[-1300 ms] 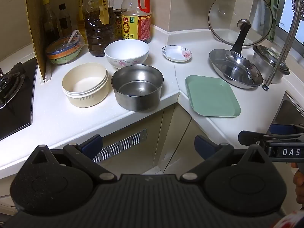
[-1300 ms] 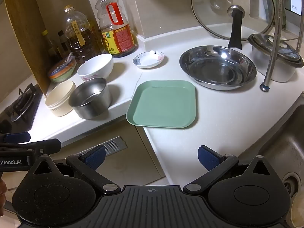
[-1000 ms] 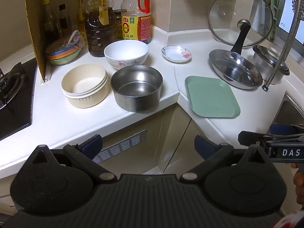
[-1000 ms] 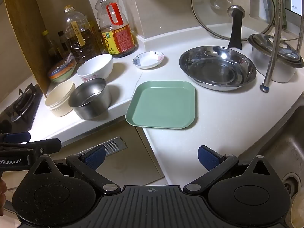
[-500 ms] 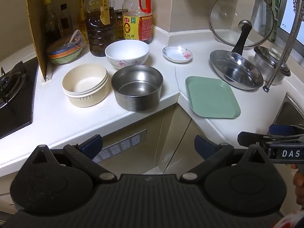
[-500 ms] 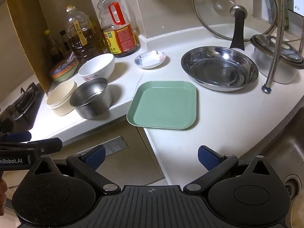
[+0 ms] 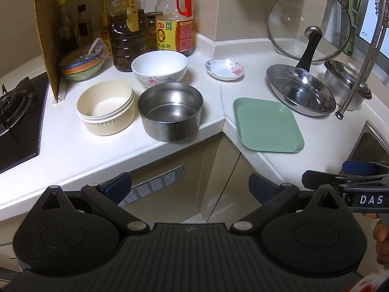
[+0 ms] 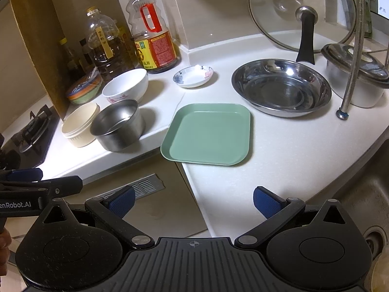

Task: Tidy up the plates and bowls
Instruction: 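Move both grippers forward toward the edge of the light green square plate, then close the left gripper on the green plate edge while the right gripper closes beside it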

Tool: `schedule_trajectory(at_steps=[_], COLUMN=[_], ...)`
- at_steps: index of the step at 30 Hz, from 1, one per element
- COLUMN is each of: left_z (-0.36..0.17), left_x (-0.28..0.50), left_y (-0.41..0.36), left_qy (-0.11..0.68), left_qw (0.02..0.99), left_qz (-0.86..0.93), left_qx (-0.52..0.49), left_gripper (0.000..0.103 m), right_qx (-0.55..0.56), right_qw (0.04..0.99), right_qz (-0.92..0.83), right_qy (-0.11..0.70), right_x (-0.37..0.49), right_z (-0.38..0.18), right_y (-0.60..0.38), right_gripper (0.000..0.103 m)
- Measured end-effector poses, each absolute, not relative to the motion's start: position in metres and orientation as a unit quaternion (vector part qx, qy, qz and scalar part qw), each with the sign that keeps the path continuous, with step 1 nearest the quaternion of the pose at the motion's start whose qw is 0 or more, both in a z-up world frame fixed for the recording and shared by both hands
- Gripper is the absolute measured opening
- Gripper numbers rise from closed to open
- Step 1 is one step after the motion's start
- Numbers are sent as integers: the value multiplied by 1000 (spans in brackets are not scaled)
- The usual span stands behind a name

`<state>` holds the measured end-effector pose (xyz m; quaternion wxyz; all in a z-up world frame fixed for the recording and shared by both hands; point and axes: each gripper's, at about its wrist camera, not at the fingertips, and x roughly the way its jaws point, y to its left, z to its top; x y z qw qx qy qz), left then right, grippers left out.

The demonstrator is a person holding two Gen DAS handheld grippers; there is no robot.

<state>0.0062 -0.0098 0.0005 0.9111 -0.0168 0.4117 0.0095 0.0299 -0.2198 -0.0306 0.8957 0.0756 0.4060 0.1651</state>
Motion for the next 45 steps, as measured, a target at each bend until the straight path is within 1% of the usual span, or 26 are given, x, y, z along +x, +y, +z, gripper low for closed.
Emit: schedule_trajectory(at_steps=[16, 18, 22, 24, 25, 26, 28, 30, 31, 34, 35, 36, 38, 40, 41, 43, 45], left_z=[-17, -18, -22, -25, -26, -27, -30, -34, -36, -43, -46, -49, -55, -60, -62, -66, -69], left_x=[22, 27, 41, 49, 54, 58, 68, 78, 83, 97, 102, 107, 114, 120, 123, 128, 133], left_y=[-53, -56, -61, -64, -64, -66, -68, -71, -73, -76, -77, -77, -77, -77, -77, -76, -75], left_qy=[407, 403, 393, 388, 384, 380, 374, 365, 362, 356, 358, 360, 364, 370, 372, 376, 381], left_qw=[914, 915, 919, 921, 923, 924, 927, 930, 931, 933, 932, 930, 928, 925, 924, 922, 920], left_qz=[5, 2, -10, -18, -25, -29, -33, -36, -40, -56, -61, -67, -75, -81, -84, -88, -91], left_qx=[-11, -12, -16, -18, -20, -20, -18, -9, -1, 11, 14, 15, 16, 20, 21, 20, 18], left_gripper=[102, 100, 98, 91, 90, 90, 86, 80, 79, 71, 64, 59, 57, 53, 49, 46, 40], right_qx=[105, 109, 118, 116, 116, 117, 117, 120, 122, 124, 125, 126, 126, 123, 123, 128, 130], right_qw=[908, 910, 911, 912, 913, 915, 916, 917, 918, 921, 921, 920, 918, 918, 917, 916, 915], right_qz=[148, 145, 145, 142, 141, 139, 139, 134, 132, 127, 125, 122, 121, 119, 117, 115, 115], right_qy=[377, 374, 369, 366, 364, 360, 357, 356, 352, 348, 348, 351, 355, 358, 360, 362, 363], right_x=[28, 30, 36, 41, 43, 46, 52, 59, 63, 73, 77, 81, 88, 95, 99, 105, 110], right_z=[-42, -43, -47, -49, -50, -51, -54, -56, -57, -61, -63, -65, -68, -72, -74, -77, -79], right_y=[-275, -280, -285, -284, -285, -284, -285, -284, -283, -281, -279, -278, -274, -273, -271, -270, -268], right_gripper=[103, 103, 103, 103, 102, 94, 86, 84, 81, 71, 67, 65, 58, 54, 50, 46, 44])
